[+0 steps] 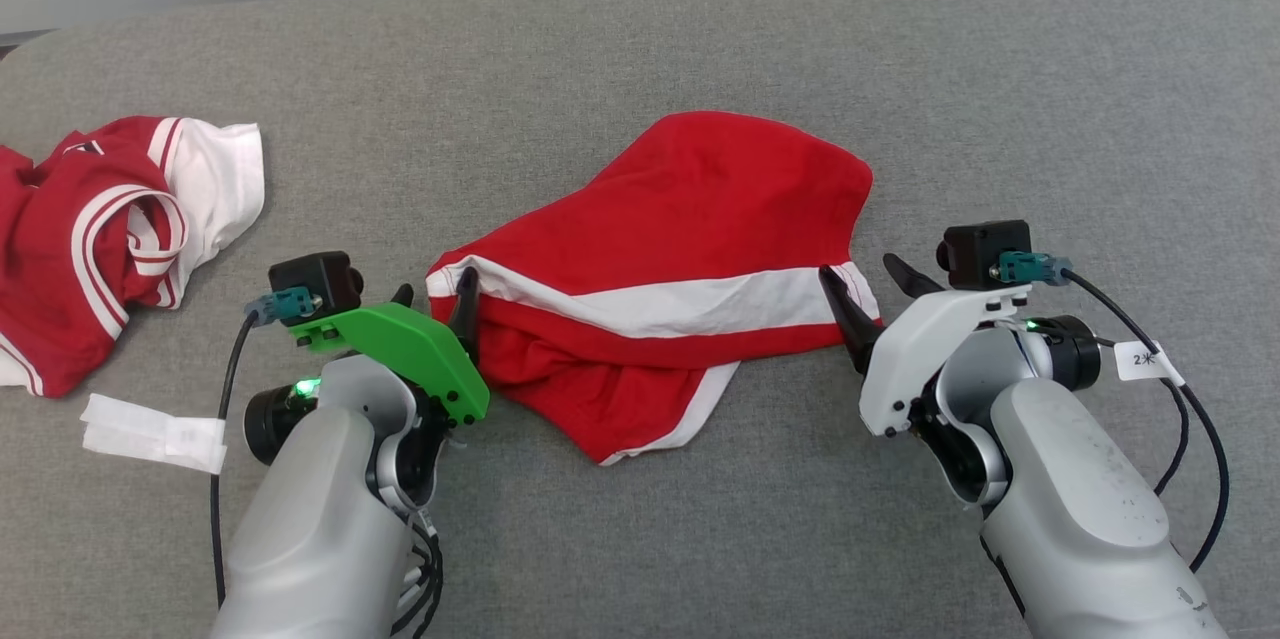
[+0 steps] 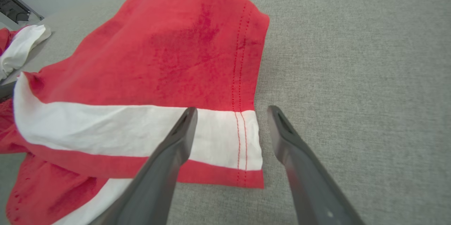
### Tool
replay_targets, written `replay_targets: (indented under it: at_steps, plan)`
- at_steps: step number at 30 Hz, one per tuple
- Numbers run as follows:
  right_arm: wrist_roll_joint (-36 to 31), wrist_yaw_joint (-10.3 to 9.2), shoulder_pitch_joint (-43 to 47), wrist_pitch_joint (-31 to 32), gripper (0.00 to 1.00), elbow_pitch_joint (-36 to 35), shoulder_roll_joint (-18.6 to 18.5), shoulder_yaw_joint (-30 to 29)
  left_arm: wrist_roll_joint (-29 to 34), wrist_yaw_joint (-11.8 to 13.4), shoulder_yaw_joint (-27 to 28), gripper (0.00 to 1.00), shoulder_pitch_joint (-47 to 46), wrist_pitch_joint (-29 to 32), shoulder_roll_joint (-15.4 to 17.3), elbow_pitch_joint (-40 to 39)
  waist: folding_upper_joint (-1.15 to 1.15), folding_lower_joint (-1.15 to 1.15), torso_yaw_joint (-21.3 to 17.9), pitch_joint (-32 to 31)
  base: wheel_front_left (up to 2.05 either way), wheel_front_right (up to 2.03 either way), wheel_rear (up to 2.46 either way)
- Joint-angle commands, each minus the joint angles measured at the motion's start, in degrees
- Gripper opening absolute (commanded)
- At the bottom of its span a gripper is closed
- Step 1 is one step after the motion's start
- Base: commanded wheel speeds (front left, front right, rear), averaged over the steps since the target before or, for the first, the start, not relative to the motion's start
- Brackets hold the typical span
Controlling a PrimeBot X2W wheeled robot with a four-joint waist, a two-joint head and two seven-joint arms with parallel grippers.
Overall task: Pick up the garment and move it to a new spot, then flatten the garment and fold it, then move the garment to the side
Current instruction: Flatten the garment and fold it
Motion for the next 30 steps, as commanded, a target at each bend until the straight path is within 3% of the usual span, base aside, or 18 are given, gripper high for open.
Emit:
replay_targets:
  at_steps: [1, 8, 9, 11, 30]
  plan:
    - [0.2, -0.08, 0.8, 0.2, 1.00, -0.3, -0.3, -0.2, -0.8, 0.5, -0.7, 1.00, -0.6, 0.3, 0.2, 0.0, 0.00, 0.00, 0.0, 0.0, 0.00, 0.00, 0.00]
    - [0.4, -0.08, 1.8, 1.0, 1.00, -1.4, -0.7, 0.0, -3.3, 1.2, -2.0, 1.00, -1.0, 0.6, 0.2, -0.6, 0.00, 0.00, -0.2, -0.1, 0.00, 0.00, 0.00]
    - [0.8, -0.08, 2.0, 1.4, 1.00, -1.6, -0.6, 0.3, -3.4, 1.0, -2.1, 0.76, -1.1, 0.4, 0.2, -0.7, 0.00, 0.00, -0.2, -0.1, 0.00, 0.00, 0.00]
    - [2.5, -0.08, 2.4, 2.5, 1.00, -2.2, -0.2, 0.9, -3.6, 0.5, -2.5, 0.00, -1.3, 0.2, 0.2, -1.0, 0.00, 0.00, -0.2, 0.1, 0.00, 0.00, 0.00]
    - [7.4, -0.08, 1.9, 7.4, 1.00, -1.0, 1.4, -2.2, -5.4, -0.1, -7.1, 0.00, 0.2, -2.7, 0.2, -0.5, 0.00, 0.00, 1.4, 0.5, 0.00, 0.00, 0.00]
